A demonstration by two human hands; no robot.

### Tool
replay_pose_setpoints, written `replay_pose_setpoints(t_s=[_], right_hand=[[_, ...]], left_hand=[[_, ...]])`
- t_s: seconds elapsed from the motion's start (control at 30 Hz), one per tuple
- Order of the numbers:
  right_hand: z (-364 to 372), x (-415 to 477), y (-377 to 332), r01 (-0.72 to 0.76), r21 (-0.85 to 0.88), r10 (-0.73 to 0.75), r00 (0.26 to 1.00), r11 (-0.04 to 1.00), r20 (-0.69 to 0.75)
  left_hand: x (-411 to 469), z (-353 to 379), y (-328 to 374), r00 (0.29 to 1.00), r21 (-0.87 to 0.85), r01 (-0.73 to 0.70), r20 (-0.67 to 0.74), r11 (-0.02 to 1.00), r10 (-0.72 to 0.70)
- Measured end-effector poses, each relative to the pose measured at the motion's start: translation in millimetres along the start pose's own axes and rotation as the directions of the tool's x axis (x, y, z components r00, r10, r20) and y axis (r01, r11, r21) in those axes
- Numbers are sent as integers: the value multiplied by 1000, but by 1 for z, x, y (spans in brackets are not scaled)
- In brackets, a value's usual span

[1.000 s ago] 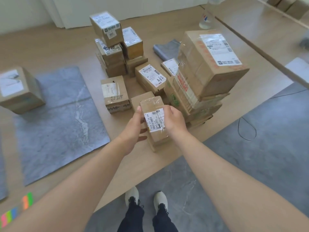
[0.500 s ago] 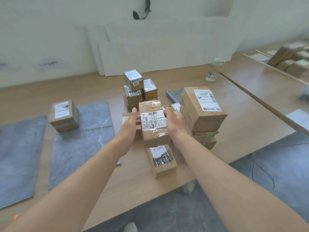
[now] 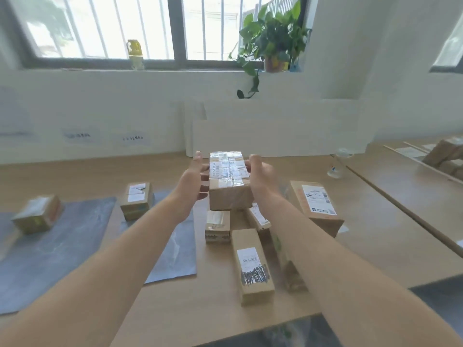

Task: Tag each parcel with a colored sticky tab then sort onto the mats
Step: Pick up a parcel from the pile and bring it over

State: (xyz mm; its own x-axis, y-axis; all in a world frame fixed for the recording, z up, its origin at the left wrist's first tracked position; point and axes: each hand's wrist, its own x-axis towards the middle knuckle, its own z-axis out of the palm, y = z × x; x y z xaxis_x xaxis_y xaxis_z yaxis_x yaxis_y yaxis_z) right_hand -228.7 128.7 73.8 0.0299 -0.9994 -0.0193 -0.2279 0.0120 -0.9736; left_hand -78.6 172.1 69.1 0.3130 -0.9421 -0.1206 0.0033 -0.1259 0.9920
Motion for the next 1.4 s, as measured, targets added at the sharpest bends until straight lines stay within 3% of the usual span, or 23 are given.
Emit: replay_pose_setpoints(t_s=[0.3,0.47,0.8,1.13,1.4], right_hand=[[51,-6,-19,18,72,-27,991,997,130],[91,-21,-34,41,90,-53,990,995,131],[211,-64,-46,-14,43,3,973,999,231],[351,-124,-54,-91,113,47,938,989,343],[417,-139,-57,-98,98,50,912,990,407]], left_hand=[[-8,-58,8,994,-7,-13,-111,1000,12],[-5,-101,1,988,-6,1,-156,1000,-2],[-20,-226,-25,976,-44,45,-209,998,-53],[-52,-373,-40,956,-40,99,-273,994,-106],[-61,-437,-59,926,-91,130,-346,987,-154]])
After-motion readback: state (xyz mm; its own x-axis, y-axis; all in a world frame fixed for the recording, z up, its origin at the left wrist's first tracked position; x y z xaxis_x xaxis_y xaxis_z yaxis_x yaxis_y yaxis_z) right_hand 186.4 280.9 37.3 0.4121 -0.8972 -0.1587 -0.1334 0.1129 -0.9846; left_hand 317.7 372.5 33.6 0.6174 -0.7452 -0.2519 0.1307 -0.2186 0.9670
